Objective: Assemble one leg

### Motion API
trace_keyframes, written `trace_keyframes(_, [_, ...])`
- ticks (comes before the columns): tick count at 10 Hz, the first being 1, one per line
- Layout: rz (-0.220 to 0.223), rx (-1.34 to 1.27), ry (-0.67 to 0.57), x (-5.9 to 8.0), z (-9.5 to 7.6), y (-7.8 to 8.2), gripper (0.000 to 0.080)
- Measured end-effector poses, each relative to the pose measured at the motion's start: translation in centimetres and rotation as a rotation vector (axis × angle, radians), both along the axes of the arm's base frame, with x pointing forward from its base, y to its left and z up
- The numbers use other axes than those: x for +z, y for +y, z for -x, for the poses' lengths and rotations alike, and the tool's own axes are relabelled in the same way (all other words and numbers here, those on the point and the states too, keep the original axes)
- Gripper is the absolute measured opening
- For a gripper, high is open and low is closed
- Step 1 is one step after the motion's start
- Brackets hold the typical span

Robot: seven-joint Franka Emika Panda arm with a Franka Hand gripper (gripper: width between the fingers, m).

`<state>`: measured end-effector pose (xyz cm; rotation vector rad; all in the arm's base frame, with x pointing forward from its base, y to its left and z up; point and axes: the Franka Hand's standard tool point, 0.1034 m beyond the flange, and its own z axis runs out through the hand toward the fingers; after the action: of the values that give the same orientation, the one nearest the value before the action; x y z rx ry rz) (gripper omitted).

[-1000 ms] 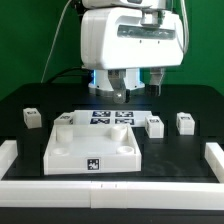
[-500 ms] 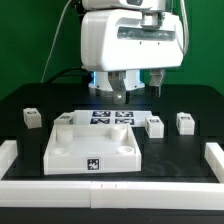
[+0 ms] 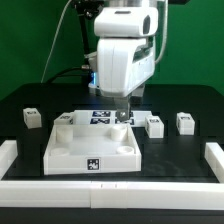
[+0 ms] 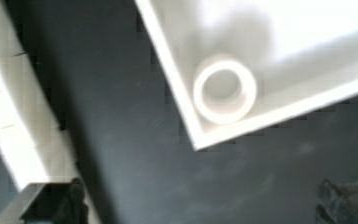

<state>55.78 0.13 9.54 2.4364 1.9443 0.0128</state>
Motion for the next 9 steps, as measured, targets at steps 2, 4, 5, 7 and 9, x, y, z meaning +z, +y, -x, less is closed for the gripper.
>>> trace_keyframes(2, [-0.004, -0.018, -0.002, -0.4, 1.1, -1.1, 0.065])
trace_keyframes(4, [-0.004, -0.016, -0.002, -0.5, 1.0, -1.0, 0.065])
trace_keyframes(5, [-0.004, 0.0, -0.002, -0.5, 1.1, -1.0, 0.065])
trace_keyframes(7, [-0.002, 0.13, 0.008, -1.5, 3.3, -1.3, 0.065])
trace_keyframes(9, [0.014, 0.302, 0.051, -2.2, 5.4, -1.6, 0.065])
